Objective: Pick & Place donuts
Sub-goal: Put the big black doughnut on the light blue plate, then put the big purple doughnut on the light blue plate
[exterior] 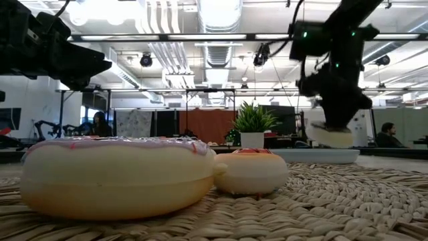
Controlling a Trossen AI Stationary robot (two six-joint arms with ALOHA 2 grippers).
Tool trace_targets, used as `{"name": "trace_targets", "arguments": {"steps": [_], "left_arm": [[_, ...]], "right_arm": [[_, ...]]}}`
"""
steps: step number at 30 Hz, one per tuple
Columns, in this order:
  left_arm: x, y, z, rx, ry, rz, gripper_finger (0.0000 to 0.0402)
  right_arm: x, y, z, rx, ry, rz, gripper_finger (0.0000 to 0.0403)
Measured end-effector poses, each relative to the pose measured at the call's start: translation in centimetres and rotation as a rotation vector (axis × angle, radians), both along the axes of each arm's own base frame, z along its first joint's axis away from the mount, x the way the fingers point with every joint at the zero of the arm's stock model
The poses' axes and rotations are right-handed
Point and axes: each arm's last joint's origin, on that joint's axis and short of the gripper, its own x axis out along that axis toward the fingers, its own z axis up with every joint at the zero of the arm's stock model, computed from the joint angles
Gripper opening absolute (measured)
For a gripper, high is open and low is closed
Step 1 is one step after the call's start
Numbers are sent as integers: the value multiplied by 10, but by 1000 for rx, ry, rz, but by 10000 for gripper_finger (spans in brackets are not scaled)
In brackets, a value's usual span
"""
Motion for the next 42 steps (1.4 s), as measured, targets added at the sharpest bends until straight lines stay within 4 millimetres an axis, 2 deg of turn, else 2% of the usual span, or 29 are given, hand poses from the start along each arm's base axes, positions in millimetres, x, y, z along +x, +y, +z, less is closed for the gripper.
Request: {"name": "trace_targets", "arguments": {"steps": [5,9,16,21,26,34,39,42], "left_arm": [[0,0,0,0,0,0,124],[0,0,0,0,0,0,124],[0,0,0,0,0,0,124],[0,0,0,0,0,0,124],[0,0,0,0,0,0,124],[0,0,0,0,0,0,124],[0,0,0,0,0,0,124],[0,0,0,0,0,0,124]], "right_arm": [[6,-1,-20,35,83,33,44],[7,-1,-24,22,108,49,85],[1,-1,-8,-34,64,76,166],[-12,1,7,-66,68,128,205],[-21,4,21,-133,45,144,220],[-20,9,23,-155,34,161,221],[-12,26,46,-281,-57,254,221],[-2,41,62,-329,-182,355,221]]}}
